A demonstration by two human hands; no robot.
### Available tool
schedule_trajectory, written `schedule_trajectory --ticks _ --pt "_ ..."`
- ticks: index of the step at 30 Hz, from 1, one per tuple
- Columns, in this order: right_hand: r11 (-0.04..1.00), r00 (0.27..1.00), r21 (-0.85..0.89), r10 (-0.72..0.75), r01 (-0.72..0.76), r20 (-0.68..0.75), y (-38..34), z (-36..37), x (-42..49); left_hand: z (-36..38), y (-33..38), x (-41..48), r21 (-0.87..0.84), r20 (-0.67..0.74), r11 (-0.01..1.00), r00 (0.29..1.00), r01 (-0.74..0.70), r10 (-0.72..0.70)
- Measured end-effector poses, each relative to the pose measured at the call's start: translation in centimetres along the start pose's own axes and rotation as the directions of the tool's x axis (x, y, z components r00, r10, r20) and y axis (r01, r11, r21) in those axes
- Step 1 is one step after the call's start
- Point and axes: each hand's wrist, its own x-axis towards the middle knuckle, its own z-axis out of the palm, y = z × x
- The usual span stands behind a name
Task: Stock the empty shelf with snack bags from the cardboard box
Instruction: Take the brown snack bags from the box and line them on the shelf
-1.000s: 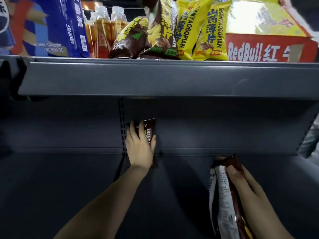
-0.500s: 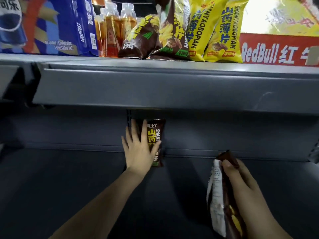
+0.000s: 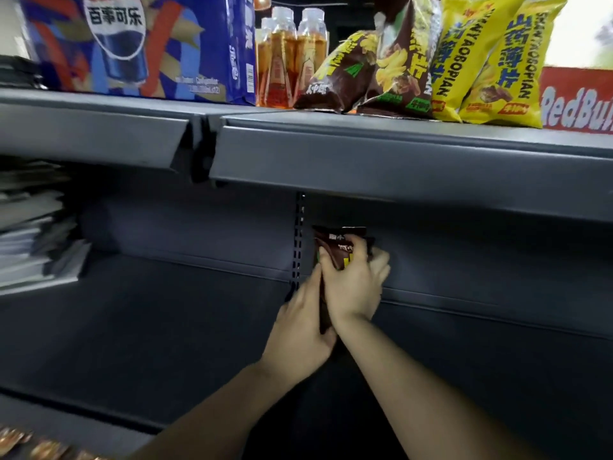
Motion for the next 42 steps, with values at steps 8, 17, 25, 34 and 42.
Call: schedule_trajectory --ticks 8,17,25,34,42 --pt "0.974 0.998 -0.219 -0.059 0.066 0.039 0.7 3.3 1.0 1.4 -1.4 2.1 0.261 0.129 0.94 0.957 0.221 -0.261" --pt "0.976 1.0 -0.219 0.021 -0.02 0.003 0.8 4.4 2.3 1.5 -2.6 3.4 0.362 0.137 0.908 0.951 0.211 -0.276" --pt "0.856 0.924 -0.351 -0.371 0.38 0.096 3.6 1.1 0.4 1.3 -2.9 3.4 0.473 0.216 0.856 0.914 0.209 -0.343" --pt "0.81 0.883 -0.357 -0.397 0.465 0.25 3.6 -2.3 0.8 -0.4 -1.9 3.1 0.419 0.166 0.843 0.884 0.337 -0.436" --pt "0.791 0.847 -0.343 -0.38 0.506 0.372 4.2 -11.6 0.6 -4.3 3.2 1.7 0.201 -0.003 0.937 0.957 0.286 -0.292"
